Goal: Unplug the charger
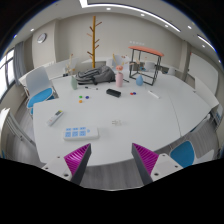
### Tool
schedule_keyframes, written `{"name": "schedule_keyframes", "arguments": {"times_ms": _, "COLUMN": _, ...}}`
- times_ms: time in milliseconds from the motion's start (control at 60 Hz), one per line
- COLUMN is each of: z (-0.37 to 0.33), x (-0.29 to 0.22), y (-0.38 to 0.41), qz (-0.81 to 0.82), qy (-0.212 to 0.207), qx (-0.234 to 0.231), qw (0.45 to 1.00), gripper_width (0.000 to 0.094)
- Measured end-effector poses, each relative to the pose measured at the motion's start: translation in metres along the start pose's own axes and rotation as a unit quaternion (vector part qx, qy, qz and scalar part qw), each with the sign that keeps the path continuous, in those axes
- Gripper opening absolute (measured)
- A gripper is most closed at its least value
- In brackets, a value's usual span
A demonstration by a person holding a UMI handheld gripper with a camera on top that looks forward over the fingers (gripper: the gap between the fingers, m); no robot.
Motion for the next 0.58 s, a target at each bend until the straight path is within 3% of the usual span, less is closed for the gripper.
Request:
{"name": "schedule_keyframes", "arguments": {"times_ms": 133, "z": -0.091, "x": 0.007, "y": 0.008, "qz": 0.01, "qy": 0.013, "qx": 0.009, "qw": 1.0, "gripper_width": 0.0852}}
{"name": "schedule_keyframes", "arguments": {"times_ms": 300, "z": -0.148, "x": 0.016, "y": 0.003, "qz": 0.009, "qy": 0.001, "qx": 0.027, "qw": 1.0, "gripper_width": 0.0853}}
{"name": "schedule_keyframes", "arguments": {"times_ms": 583, "z": -0.161, "x": 0.038, "y": -0.008, "qz": 0.005, "qy": -0.004, "qx": 0.024, "qw": 1.0, "gripper_width": 0.0851}}
Point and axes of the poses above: the point between the fingertips, and its own axes, seen from behind it with the camera up: y to the left, x down, z forward, the way the camera looks, the point moved 9 cm from there along -z, backward, against the way the camera looks, and after that the axes turned 5 degrees about -y, right-handed, at the moved point
